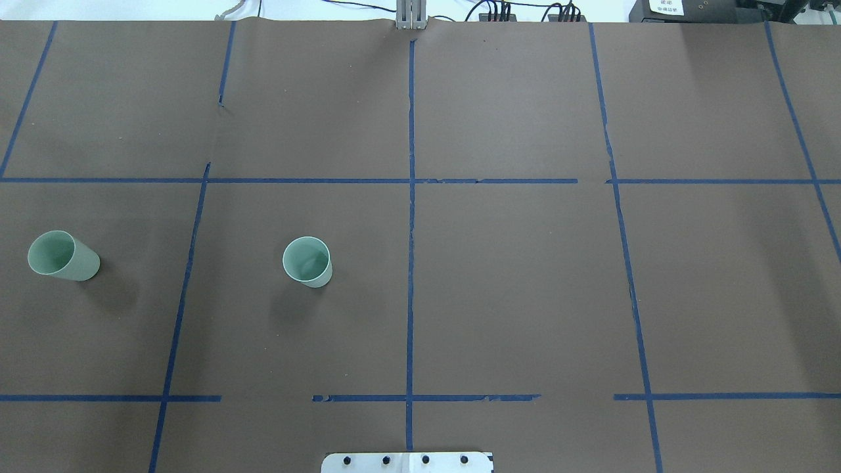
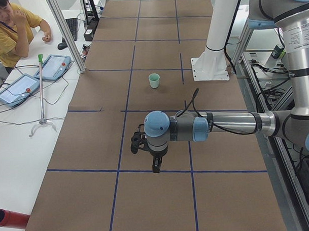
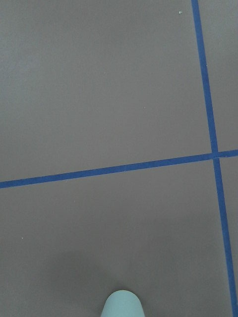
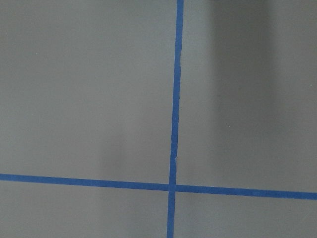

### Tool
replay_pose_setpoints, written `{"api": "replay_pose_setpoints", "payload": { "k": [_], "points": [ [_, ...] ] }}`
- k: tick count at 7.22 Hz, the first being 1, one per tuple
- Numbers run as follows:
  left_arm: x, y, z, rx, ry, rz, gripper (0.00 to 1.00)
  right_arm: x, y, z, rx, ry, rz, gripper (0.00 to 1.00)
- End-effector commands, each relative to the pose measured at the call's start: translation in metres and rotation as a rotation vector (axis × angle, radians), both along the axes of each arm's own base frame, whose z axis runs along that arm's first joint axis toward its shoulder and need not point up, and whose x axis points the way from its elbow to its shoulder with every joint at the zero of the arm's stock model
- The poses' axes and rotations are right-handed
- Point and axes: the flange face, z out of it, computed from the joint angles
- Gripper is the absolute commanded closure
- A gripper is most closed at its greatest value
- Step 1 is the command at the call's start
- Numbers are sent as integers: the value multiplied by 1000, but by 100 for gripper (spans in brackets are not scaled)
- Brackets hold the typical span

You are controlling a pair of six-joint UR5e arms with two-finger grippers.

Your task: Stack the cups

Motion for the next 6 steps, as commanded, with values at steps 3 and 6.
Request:
{"api": "replay_pose_setpoints", "payload": {
  "k": [3,6],
  "points": [
    [0,-1,-5,-2,-1,-8,0,0,0,0,1,0,1,0],
    [7,-23,-12,26,1,8,0,0,0,0,1,0,0,0]
  ]
}}
